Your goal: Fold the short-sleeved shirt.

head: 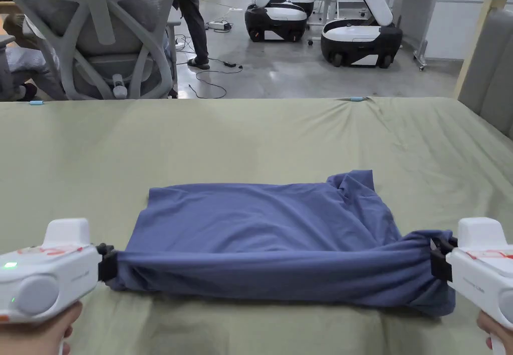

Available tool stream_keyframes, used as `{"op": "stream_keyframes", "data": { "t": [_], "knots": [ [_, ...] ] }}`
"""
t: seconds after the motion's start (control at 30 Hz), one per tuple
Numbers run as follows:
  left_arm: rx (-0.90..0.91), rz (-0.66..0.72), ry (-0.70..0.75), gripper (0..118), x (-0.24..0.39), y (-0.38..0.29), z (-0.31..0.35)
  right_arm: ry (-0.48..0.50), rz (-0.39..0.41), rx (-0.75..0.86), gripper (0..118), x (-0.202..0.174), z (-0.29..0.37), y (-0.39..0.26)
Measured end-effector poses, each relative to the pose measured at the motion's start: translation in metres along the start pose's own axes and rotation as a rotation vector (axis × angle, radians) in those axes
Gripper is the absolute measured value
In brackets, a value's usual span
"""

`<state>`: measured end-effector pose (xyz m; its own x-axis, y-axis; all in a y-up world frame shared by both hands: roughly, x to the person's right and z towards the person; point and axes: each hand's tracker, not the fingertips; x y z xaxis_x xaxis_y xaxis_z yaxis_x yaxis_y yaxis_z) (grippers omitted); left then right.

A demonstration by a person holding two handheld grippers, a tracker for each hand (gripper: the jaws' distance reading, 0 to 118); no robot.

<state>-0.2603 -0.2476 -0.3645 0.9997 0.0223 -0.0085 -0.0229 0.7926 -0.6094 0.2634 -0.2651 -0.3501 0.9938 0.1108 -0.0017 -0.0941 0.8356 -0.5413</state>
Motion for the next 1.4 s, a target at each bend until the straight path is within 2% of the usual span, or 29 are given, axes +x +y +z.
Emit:
{"op": "stream_keyframes", "data": {
  "t": [0.23, 0.37, 0.4, 0.43, 0.47, 0.5, 0.53, 0.57, 0.6, 0.67, 0.73, 0.77, 0.8, 0.83, 0.87, 0.9, 0.93, 1.0, 1.1, 1.37, 1.4],
  "knots": [
    [-0.126, 0.090, 0.014, 5, 0.004, 0.024, -0.102, -0.044, -0.003, -0.107, 3, -0.006, -0.099, 0.010],
    [-0.158, 0.088, 0.028, 6, 0.006, 0.013, -0.113, -0.035, -0.025, -0.163, 4, -0.004, -0.116, -0.002],
    [-0.137, 0.094, 0.029, 10, 0.007, 0.011, -0.105, -0.028, -0.033, -0.165, 19, -0.003, -0.113, -0.003],
    [-0.101, 0.099, 0.034, 20, 0.007, 0.008, -0.098, -0.023, -0.039, -0.170, 44, -0.003, -0.108, -0.002],
    [-0.070, 0.102, 0.045, 37, 0.008, 0.006, -0.090, -0.025, -0.046, -0.173, 74, -0.004, -0.100, 0.000],
    [-0.035, 0.095, 0.068, 58, 0.010, 0.005, -0.080, -0.031, -0.049, -0.167, 97, -0.006, -0.089, 0.002],
    [0.005, 0.088, 0.075, 58, 0.012, 0.004, -0.071, -0.032, -0.062, -0.135, 97, -0.010, -0.074, 0.003],
    [0.041, 0.084, 0.068, 65, 0.015, 0.002, -0.060, -0.013, -0.070, -0.087, 102, -0.016, -0.059, 0.005],
    [0.084, 0.079, 0.045, 80, 0.022, 0.000, -0.045, 0.015, -0.065, -0.052, 108, -0.026, -0.040, 0.006],
    [0.130, 0.045, -0.003, 95, 0.035, -0.007, -0.017, 0.037, -0.061, -0.029, 107, -0.043, -0.013, 0.004],
    [0.126, 0.031, -0.033, 94, 0.050, -0.019, 0.006, 0.085, -0.023, -0.021, 106, -0.069, 0.012, -0.002],
    [0.123, 0.017, -0.064, 89, 0.056, -0.026, 0.016, 0.102, -0.022, -0.026, 102, -0.078, 0.021, -0.007],
    [0.117, 0.013, -0.079, 70, 0.059, -0.032, 0.018, 0.131, -0.025, -0.034, 83, -0.087, 0.028, -0.012],
    [0.109, -0.003, -0.074, 40, 0.065, -0.038, 0.022, 0.139, -0.031, -0.041, 58, -0.095, 0.033, -0.017],
    [0.098, -0.045, -0.059, 3, 0.073, -0.046, 0.025, 0.127, -0.029, -0.044, 24, -0.105, 0.034, -0.022],
    [0.104, -0.082, -0.041, 0, 0.079, -0.052, 0.029, 0.115, -0.009, -0.054, 0, -0.113, 0.035, -0.028],
    [0.101, -0.067, -0.049, 0, 0.075, -0.056, 0.023, 0.099, 0.027, -0.058, 0, -0.118, 0.039, -0.032],
    [0.049, -0.027, -0.116, 0, 0.070, -0.060, 0.025, 0.135, 0.010, -0.070, 0, -0.121, 0.043, -0.036],
    [0.058, -0.038, -0.068, 0, 0.056, -0.066, 0.026, 0.121, 0.011, -0.054, 0, -0.124, 0.051, -0.040],
    [0.010, 0.088, -0.031, 0, -0.002, -0.066, 0.000, 0.116, -0.030, -0.041, 0, -0.110, 0.051, -0.036],
    [0.011, 0.091, -0.035, 20, -0.006, -0.061, -0.006, 0.115, -0.032, -0.043, 0, -0.107, 0.051, -0.037]
  ]
}}
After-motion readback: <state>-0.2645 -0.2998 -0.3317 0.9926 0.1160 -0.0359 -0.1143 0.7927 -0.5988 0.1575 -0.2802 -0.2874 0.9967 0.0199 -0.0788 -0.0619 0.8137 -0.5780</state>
